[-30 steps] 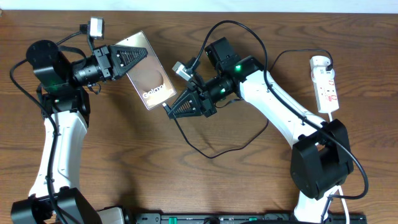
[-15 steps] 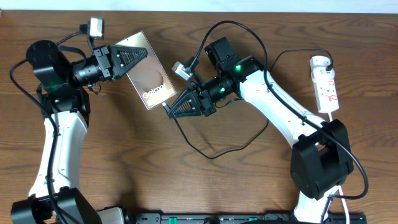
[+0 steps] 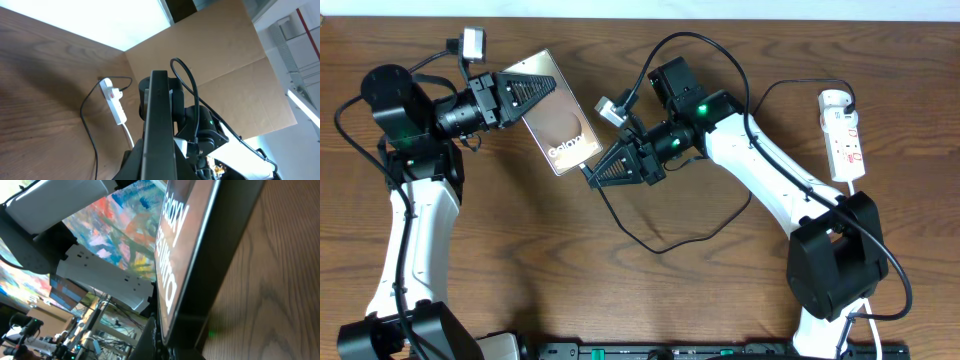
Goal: Plug charger to phone and switch on socket
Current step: 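Push the plug into the phone's bottom port with the right gripper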
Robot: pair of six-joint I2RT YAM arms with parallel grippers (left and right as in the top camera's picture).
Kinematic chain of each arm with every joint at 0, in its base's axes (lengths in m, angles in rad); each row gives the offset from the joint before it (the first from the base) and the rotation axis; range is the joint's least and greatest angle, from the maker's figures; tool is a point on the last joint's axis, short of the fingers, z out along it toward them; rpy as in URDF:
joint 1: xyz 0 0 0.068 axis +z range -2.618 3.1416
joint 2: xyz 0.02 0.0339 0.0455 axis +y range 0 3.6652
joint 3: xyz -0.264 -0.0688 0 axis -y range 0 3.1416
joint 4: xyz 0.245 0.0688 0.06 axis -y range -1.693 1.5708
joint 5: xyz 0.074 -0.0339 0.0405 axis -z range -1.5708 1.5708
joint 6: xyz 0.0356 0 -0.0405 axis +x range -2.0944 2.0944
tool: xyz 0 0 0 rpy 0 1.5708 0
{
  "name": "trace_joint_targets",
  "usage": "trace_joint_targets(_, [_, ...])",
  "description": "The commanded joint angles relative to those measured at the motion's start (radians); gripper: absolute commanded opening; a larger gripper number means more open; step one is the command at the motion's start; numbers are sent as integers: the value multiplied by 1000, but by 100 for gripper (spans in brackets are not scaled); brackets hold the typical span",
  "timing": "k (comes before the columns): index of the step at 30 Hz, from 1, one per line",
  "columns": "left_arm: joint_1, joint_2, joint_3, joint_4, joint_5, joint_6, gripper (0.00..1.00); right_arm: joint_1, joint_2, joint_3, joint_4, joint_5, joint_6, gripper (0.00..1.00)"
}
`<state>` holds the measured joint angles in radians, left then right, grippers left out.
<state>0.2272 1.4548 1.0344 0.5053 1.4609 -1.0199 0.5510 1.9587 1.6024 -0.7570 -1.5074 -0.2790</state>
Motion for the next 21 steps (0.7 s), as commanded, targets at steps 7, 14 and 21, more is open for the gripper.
trace_joint_targets(7, [-5,-14,9,43,50,6,7,-5,-3,13,10,-17,25,1])
trace_joint_targets(14, [-5,-14,9,65,62,48,7,-10,-3,13,18,-18,40,1])
trace_joint_targets(21, [-41,-14,9,64,43,69,8,-11,-3,13,101,-17,122,1])
